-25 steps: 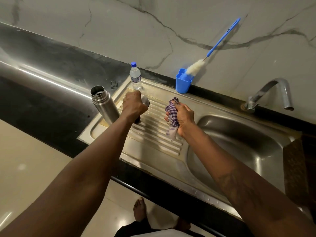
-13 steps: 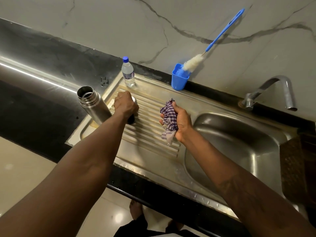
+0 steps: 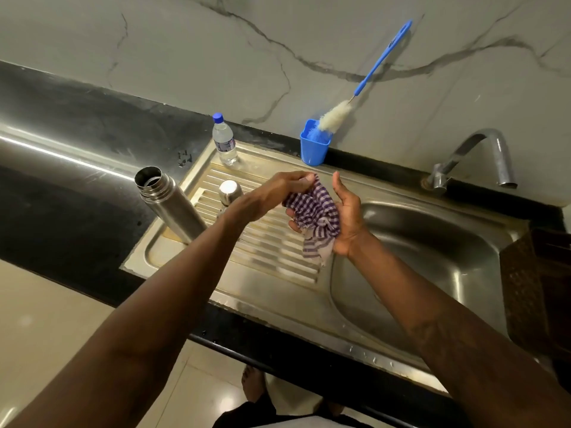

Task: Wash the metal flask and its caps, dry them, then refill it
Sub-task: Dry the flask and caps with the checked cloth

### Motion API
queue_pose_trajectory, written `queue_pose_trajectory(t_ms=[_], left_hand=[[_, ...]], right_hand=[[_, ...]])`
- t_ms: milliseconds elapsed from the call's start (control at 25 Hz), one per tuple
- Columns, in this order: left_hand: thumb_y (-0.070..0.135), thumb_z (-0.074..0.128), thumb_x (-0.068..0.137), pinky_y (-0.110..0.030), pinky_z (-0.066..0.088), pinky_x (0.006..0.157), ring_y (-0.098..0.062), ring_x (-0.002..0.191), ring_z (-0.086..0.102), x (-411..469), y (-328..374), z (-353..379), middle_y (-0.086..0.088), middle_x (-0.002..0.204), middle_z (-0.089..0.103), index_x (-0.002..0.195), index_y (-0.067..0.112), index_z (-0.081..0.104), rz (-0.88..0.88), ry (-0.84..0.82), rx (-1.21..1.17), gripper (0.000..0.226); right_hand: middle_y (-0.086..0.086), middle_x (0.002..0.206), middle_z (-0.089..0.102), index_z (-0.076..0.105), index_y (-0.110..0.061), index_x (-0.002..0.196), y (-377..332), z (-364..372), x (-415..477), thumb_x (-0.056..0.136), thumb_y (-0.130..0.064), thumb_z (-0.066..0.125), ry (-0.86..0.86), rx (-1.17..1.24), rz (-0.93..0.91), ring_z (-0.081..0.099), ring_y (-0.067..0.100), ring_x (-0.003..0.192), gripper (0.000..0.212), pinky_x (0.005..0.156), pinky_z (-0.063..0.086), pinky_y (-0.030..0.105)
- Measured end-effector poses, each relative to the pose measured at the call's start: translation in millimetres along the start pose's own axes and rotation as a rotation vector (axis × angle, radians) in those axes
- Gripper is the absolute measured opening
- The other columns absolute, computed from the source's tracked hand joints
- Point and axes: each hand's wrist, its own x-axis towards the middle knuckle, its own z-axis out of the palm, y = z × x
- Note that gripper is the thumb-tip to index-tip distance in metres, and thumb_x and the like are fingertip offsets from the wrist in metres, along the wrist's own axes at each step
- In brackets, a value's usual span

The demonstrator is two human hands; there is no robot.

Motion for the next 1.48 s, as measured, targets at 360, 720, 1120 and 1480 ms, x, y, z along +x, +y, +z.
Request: queue_pose_trajectory(t_ms=[360,720,1120,1480], left_hand=[[0.034,0.082,0.088,-0.037,0.062,0.084,-0.019,0.095,0.072,2.0,54.6,56.7,-0.004,0.091,0.074,0.086,0.02,0.072,0.222,0.19,0.354,0.018],[0.029,0.089,0.079,-0.028,0.056,0.08,-0.015,0.094,0.068,1.4,116.0,91.1,0.005,0.092,0.071,0.09,0.024,0.065,0.314,-0.193,0.858,0.027],[0.024,0.088,0.075,-0.032,0.061,0.084,-0.023,0.104,0.075,5.1,114.7,112.8,-0.008,0.113,0.077,0.115,0.014,0.071,0.191,-0.356,0.269,0.045],[0.026,0.076,0.095,-0.037,0.065,0.081,-0.015,0.089,0.077,29.0,102.4,136.4,-0.005,0.098,0.08,0.107,0.013,0.075,0.132,0.063,0.616,0.018]], right_hand=[[0.008,0.105,0.079,0.07,-0.01,0.116,-51.6,-3.2,-86.6,0.087,-0.042,0.078,0.264,-0.802,-0.218,0.076,0.026,0.099,0.044,0.082,0.061,0.036],[0.002,0.123,0.073,0.073,-0.014,0.12,-104.1,-35.7,-161.3,0.093,-0.028,0.074,0.424,-1.311,-0.469,0.068,0.016,0.112,0.03,0.093,0.059,0.035],[0.005,0.106,0.077,0.073,-0.009,0.115,-116.6,-67.2,-203.2,0.1,-0.027,0.064,0.54,-0.908,-0.485,0.073,0.023,0.1,0.025,0.092,0.058,0.036],[0.021,0.132,0.064,0.056,0.004,0.138,-107.6,-92.2,-225.5,0.09,-0.017,0.067,0.283,-0.24,-0.271,0.061,0.036,0.119,0.054,0.106,0.05,0.049]])
